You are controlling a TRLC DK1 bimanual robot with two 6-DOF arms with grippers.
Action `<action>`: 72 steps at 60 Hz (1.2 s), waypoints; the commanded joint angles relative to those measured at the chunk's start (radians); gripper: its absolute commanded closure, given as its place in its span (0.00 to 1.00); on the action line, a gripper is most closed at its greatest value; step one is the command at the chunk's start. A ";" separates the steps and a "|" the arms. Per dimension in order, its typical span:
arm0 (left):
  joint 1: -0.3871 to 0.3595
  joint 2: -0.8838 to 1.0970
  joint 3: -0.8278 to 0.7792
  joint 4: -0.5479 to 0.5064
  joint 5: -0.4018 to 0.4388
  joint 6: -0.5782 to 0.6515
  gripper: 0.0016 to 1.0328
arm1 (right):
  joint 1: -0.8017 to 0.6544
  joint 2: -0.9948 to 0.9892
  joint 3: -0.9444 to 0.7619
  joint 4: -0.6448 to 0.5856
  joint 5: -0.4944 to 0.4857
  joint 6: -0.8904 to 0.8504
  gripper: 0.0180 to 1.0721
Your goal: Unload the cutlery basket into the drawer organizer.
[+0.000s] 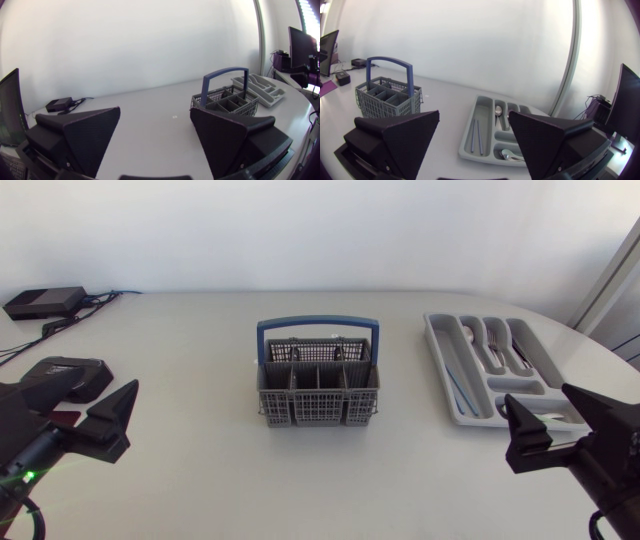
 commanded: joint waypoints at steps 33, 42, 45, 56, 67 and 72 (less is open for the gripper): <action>0.048 -0.272 -0.298 0.096 -0.083 -0.150 0.05 | -0.035 -0.150 -0.159 0.088 0.003 0.178 0.05; 0.048 -0.272 -0.298 0.096 -0.083 -0.150 0.05 | -0.035 -0.150 -0.159 0.088 0.003 0.178 0.05; 0.048 -0.272 -0.298 0.096 -0.083 -0.150 0.05 | -0.035 -0.150 -0.159 0.088 0.003 0.178 0.05; 0.048 -0.272 -0.298 0.096 -0.083 -0.150 0.05 | -0.035 -0.150 -0.159 0.088 0.003 0.178 0.05; 0.048 -0.272 -0.298 0.096 -0.083 -0.150 0.05 | -0.035 -0.150 -0.159 0.088 0.003 0.178 0.05; 0.048 -0.272 -0.298 0.096 -0.083 -0.150 0.05 | -0.035 -0.150 -0.159 0.088 0.003 0.178 0.05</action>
